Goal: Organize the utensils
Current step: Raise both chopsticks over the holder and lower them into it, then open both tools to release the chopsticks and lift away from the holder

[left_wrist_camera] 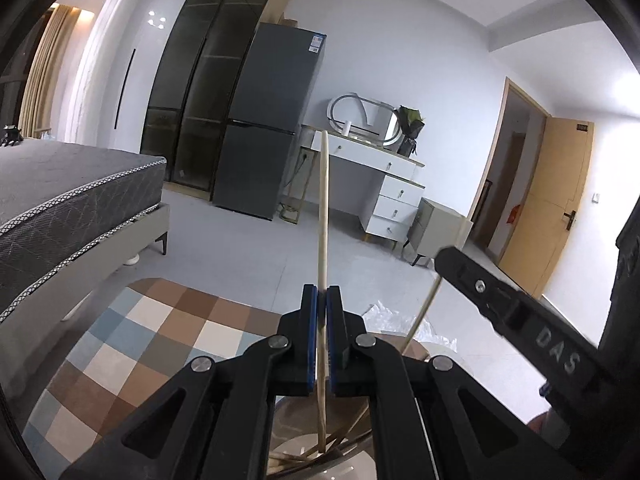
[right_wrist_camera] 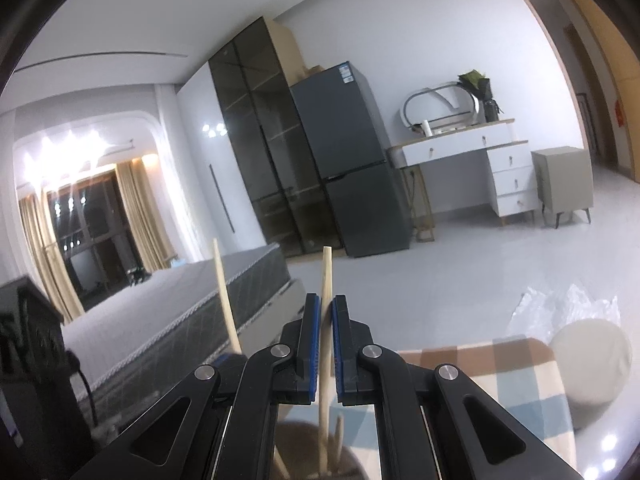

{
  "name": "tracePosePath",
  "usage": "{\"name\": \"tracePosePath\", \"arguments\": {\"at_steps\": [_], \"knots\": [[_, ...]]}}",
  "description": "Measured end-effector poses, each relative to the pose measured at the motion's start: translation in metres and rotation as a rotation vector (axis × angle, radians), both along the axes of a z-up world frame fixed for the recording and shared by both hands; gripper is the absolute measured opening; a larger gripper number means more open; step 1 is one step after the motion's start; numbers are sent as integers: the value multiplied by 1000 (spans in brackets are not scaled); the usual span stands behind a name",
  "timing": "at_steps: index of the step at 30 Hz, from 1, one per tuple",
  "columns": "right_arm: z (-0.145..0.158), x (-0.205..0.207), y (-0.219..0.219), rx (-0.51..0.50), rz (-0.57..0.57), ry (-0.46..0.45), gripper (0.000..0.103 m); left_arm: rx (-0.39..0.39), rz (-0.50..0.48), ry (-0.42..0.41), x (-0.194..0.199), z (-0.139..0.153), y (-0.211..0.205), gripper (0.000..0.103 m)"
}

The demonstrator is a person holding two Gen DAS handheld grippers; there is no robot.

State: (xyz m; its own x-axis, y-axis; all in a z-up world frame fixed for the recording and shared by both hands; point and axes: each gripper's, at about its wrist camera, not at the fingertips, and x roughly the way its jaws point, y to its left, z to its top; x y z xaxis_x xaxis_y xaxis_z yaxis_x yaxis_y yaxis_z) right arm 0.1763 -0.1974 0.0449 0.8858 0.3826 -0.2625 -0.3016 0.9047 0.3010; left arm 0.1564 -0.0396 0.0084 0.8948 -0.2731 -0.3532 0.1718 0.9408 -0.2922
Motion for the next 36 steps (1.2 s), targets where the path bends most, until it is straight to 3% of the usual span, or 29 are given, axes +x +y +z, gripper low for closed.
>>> {"name": "tracePosePath", "arguments": {"at_steps": [9,18,28,32,33,36], "knots": [[-6,-9,-10,-24,43,46,5,22,-90,48,-15,6,-7,0],[-11,-9,-15,-28,59,90,5,96,-138,82,-27,3,-14,0],[-16,-6,-12,-65,120,168,5,127,-264,203,-26,2,-17,1],[-21,-5,-8,-91,153,232,8,145,-255,235,-34,7,-14,2],[-22,-6,-8,-98,151,240,8,137,-242,242,-36,11,-11,3],[-22,-16,-10,-99,145,267,8,113,-224,246,-46,22,-2,24]]}}
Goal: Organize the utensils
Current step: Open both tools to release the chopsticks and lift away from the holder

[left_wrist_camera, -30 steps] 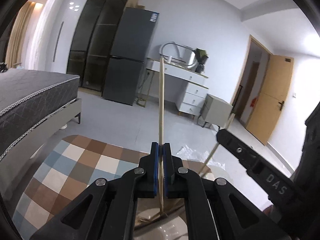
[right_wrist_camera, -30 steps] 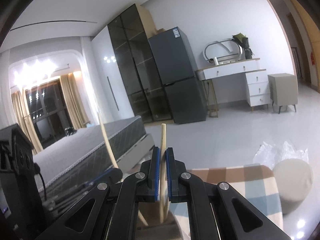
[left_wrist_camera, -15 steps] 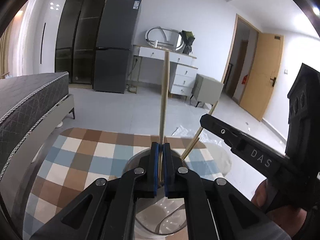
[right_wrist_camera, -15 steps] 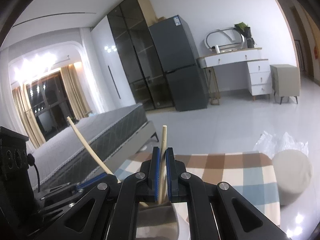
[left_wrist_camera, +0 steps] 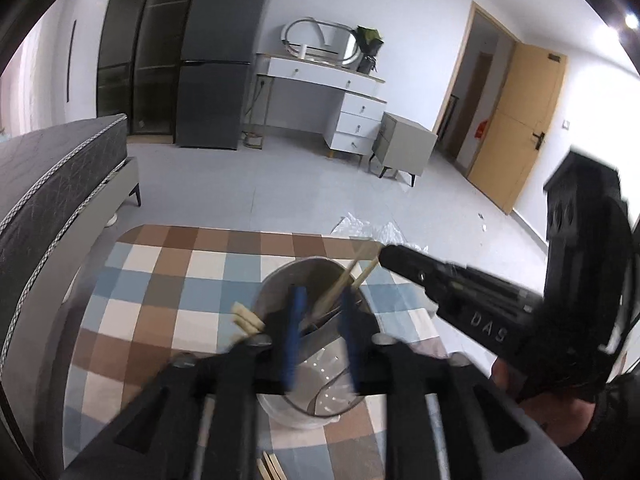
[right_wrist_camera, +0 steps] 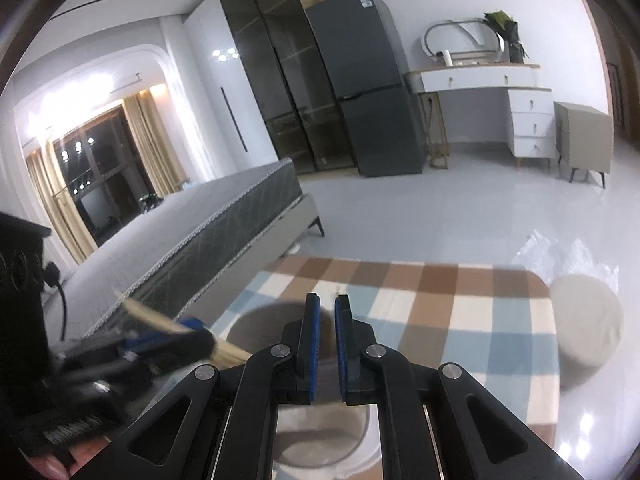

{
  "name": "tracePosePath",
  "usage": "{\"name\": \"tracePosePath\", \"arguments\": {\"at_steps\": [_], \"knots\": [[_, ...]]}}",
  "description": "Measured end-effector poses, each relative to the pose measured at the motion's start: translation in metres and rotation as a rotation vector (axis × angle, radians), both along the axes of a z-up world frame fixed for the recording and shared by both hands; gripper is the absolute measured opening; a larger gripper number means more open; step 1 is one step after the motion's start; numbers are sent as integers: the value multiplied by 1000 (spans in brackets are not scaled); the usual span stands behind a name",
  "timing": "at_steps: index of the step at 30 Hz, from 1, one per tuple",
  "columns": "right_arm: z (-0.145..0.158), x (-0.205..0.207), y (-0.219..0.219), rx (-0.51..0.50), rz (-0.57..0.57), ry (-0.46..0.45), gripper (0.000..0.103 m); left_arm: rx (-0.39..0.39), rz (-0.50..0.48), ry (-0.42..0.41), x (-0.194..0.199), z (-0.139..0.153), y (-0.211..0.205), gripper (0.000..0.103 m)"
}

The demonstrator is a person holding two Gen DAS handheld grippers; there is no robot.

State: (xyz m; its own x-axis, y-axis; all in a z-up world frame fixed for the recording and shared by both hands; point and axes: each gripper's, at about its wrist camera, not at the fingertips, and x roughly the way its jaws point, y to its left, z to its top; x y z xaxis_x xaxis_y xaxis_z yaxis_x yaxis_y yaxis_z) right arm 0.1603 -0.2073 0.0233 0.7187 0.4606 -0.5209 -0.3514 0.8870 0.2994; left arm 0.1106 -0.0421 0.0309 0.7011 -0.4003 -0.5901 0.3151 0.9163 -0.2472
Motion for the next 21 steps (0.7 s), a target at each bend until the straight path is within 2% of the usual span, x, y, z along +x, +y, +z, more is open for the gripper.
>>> {"name": "tracePosePath", "arguments": {"at_steps": [1,3,4,5,7,8,11,13,18,21], "knots": [[1,-4,-2,8,0,4,8,-2,2,-8,-5,5,2,30],[6,-13,-4,3,-4,9,11,-4,9,-27,-15,14,6,32],[8,-16,-4,-2,-5,9,14,-5,16,-32,-20,18,7,36],[12,-22,-6,-9,-10,5,21,-6,22,-35,-23,21,10,41],[18,-34,-10,-4,-16,-12,26,-14,40,-51,-32,28,15,47],[21,-40,-12,-5,-21,-20,31,-11,54,-58,-37,31,17,55],[29,-59,-17,-8,-46,-34,47,-8,95,-71,-50,37,25,68],[34,-73,-20,-2,-61,-50,52,16,137,-72,-59,39,28,70],[45,-102,-21,13,-74,-94,72,56,196,-68,-77,42,33,70],[49,-118,-16,20,-72,-113,75,75,238,-83,-92,46,35,71]]}}
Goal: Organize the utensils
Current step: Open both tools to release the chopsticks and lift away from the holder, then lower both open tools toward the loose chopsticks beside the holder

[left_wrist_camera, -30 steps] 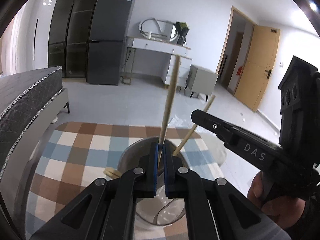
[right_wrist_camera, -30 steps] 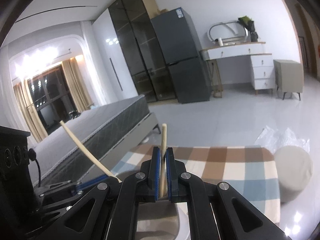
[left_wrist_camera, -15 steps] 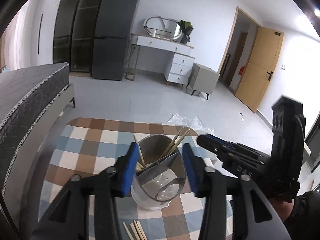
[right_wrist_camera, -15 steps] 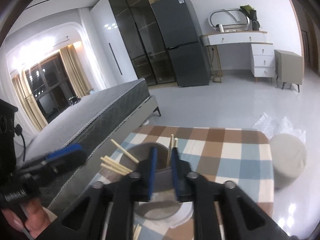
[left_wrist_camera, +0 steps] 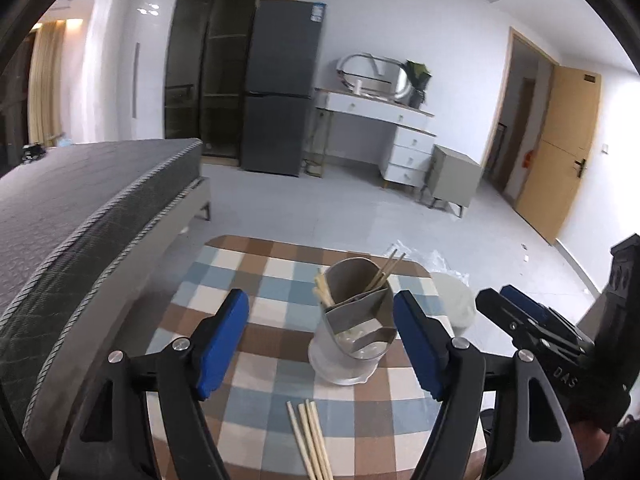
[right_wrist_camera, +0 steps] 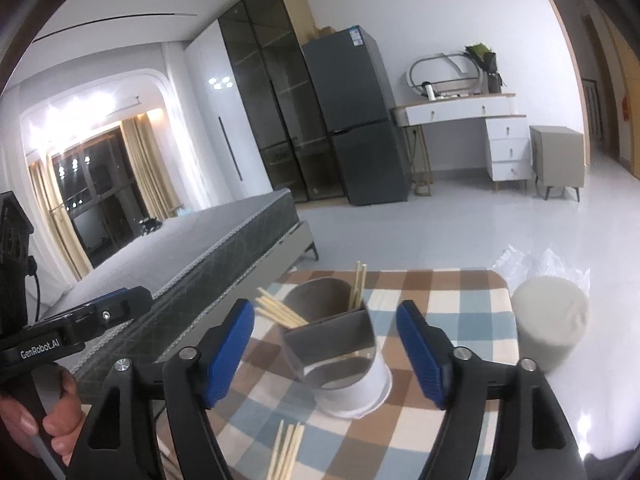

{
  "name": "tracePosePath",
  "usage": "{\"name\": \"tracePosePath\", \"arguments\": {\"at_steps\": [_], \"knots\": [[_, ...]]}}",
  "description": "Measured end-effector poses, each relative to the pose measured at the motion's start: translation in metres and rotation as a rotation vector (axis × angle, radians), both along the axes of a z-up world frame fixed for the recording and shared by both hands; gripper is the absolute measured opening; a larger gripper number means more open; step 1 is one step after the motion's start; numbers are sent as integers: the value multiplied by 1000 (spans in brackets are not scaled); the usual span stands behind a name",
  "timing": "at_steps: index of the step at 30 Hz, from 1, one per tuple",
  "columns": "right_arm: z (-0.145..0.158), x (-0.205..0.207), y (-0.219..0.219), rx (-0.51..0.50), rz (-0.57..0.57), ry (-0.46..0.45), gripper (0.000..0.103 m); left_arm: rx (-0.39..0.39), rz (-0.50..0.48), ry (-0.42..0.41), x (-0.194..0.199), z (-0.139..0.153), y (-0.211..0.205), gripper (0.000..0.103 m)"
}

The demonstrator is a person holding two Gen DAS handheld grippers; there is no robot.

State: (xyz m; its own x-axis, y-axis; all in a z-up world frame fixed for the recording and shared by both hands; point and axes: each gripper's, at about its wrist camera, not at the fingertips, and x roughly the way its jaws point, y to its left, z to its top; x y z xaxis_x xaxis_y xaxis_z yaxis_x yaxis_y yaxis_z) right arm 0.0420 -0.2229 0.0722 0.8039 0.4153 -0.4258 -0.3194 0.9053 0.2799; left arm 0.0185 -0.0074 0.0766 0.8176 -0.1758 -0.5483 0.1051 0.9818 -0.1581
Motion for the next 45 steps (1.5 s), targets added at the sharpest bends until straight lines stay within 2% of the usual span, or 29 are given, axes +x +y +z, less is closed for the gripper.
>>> {"name": "tracePosePath", "arguments": {"at_steps": [2,8,10,13,15,21,26,28,31,34,36,37,39,45], "knots": [[1,-8,4,4,8,-10,77,24,27,-18,-10,4,-1,80],[2,-31,6,22,-24,-47,90,33,72,-40,-33,9,4,87],[0,-41,6,30,-51,-67,93,41,62,-91,-47,12,2,87],[-5,-54,11,22,-50,-88,96,62,86,-145,-62,11,1,102],[-12,-62,16,-1,-42,-89,97,49,92,-137,-64,6,4,102],[-38,-67,28,-60,0,-31,97,55,125,-84,-47,-31,16,102],[-65,-53,37,-116,10,81,97,53,181,-10,-24,-77,33,102],[-77,-44,43,-126,44,152,97,67,208,9,-19,-93,39,102],[-101,-28,57,-154,109,281,89,90,237,55,-5,-111,47,102],[-128,-9,72,-204,157,412,71,74,258,121,10,-122,56,102],[-149,7,82,-238,182,512,51,48,273,164,18,-129,62,102],[-159,12,88,-256,192,550,48,31,284,185,22,-132,66,102],[-175,24,98,-310,202,610,32,19,296,202,21,-134,71,102],[-207,52,127,-429,233,693,23,-8,349,233,26,-139,87,102]]}}
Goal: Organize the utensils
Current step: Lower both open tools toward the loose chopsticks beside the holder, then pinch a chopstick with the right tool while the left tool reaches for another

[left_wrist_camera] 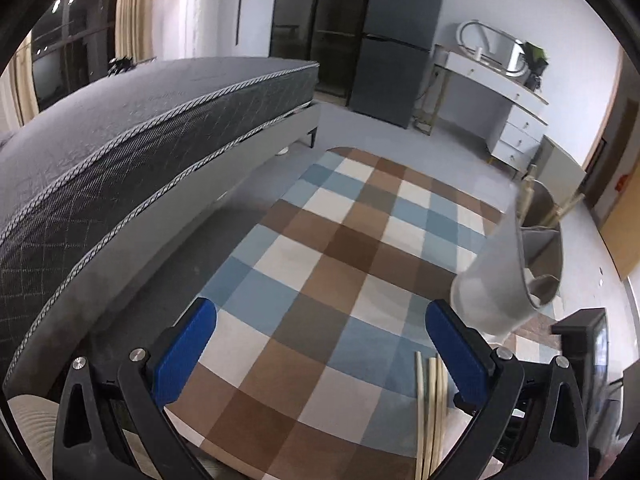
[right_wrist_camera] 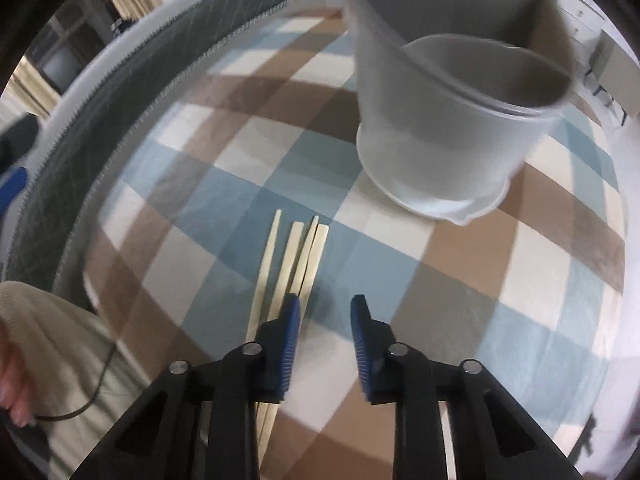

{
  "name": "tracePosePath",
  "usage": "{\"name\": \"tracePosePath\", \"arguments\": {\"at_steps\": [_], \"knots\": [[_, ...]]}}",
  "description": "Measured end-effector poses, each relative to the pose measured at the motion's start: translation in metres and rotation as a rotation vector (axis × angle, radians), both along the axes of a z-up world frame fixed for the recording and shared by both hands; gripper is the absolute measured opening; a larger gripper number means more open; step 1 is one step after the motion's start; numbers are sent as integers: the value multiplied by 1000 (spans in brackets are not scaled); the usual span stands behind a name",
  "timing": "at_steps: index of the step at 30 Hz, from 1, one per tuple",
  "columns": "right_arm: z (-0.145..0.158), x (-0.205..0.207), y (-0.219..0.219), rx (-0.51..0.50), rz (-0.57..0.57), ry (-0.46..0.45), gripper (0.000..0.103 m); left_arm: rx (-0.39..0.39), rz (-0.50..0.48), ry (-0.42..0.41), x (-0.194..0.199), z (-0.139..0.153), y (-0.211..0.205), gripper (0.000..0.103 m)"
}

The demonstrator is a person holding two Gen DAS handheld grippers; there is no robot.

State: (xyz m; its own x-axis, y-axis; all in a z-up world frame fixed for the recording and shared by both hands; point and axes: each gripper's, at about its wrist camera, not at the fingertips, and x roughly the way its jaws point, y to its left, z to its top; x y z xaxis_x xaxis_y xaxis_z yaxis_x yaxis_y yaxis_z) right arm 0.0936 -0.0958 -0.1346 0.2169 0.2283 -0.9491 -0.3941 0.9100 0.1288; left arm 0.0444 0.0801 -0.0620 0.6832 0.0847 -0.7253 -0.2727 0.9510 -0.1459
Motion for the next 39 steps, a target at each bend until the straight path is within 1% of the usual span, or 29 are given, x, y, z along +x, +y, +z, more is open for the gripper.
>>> {"name": "tracePosePath", "arguments": {"at_steps": [2,5,6,7,10,15,17,19,20,21,24,27,29,32,33,35,37,38,39], "knots": [[-7,7,7,-18,7,25,19,-30,25,17,2,-3,8,102],[-12,10,16,-54,24,30,18,-76,56,41,4,-6,19,102],[-13,10,18,-79,31,29,13,-91,62,42,4,-5,21,102],[-13,10,22,-123,42,22,10,-101,72,44,3,-5,24,102],[-12,11,27,-170,41,39,9,-121,77,51,5,-4,27,102],[-11,18,30,-178,50,61,11,-131,88,66,7,-6,30,102],[-9,24,36,-179,48,53,13,-138,95,76,9,-7,34,102],[-7,24,42,-185,55,35,13,-148,94,99,11,-11,36,102],[-7,24,45,-184,58,29,12,-150,94,109,12,-13,37,102],[-6,23,47,-178,65,23,7,-147,93,120,12,-15,37,102],[-4,16,51,-150,97,-14,6,-135,76,156,15,-21,35,102],[3,9,37,-89,55,-50,6,-92,65,189,16,-28,29,102],[18,5,17,9,-8,-95,6,-99,21,227,19,-37,21,102],[45,-7,-14,137,-74,-183,5,-133,-83,312,24,-55,-1,101],[50,-9,-21,157,-84,-200,6,-122,-115,336,25,-61,-10,101],[64,-20,-45,238,-122,-251,6,-78,-163,365,27,-67,-28,101],[73,-28,-66,294,-164,-292,6,-35,-196,398,27,-73,-44,101],[79,-32,-80,341,-193,-309,5,-22,-205,413,28,-76,-49,101],[82,-28,-90,368,-213,-320,5,-13,-207,429,27,-79,-54,101]]}}
